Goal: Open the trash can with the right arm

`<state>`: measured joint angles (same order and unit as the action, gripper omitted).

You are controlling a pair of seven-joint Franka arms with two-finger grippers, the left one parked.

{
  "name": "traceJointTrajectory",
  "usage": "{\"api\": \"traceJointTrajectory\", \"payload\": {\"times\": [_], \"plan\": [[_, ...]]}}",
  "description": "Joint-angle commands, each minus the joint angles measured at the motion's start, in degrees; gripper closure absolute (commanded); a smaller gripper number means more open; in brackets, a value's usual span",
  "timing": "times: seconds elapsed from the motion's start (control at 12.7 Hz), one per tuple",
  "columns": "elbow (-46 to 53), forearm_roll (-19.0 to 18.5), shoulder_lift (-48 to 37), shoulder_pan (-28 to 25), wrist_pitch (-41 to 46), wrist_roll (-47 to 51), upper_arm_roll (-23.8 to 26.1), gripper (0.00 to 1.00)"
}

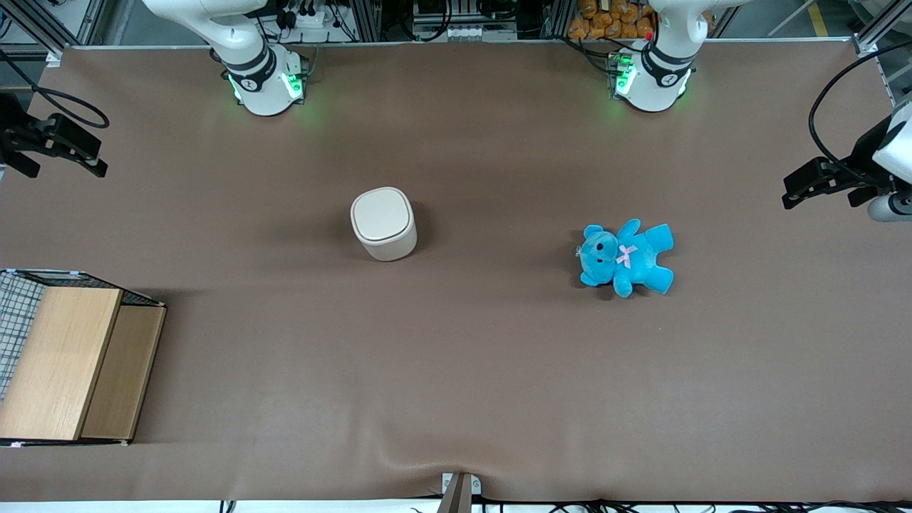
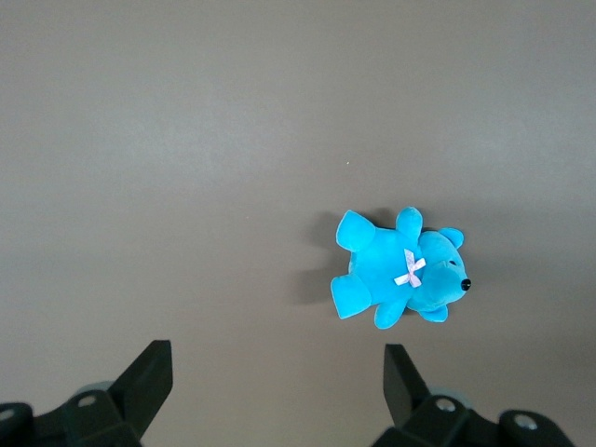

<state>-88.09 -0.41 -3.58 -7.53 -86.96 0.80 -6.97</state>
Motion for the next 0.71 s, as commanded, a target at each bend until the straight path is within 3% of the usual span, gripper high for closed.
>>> {"api": "traceJointTrajectory", "payload": {"times": [0.0, 0.16, 0.32, 0.39, 0.55, 0.63], "plan": [[0.3, 0.8, -0.5, 0.1, 2.6, -0.6, -0.2, 0.00], [1.0, 1.0, -0.2, -0.4, 2.5, -0.5, 0.1, 0.00], [-0.2, 5.7, 0.2, -0.8, 2.3, 0.2, 0.3, 0.00], [-1.1, 5.9, 0.2, -2.7, 1.9, 1.2, 1.0, 0.00], [-5.4, 6.0, 1.6, -4.1, 1.5, 2.0, 6.0, 0.00], [-10.0, 5.9, 1.6, -4.2, -3.5, 3.9, 10.4, 0.00]]}}
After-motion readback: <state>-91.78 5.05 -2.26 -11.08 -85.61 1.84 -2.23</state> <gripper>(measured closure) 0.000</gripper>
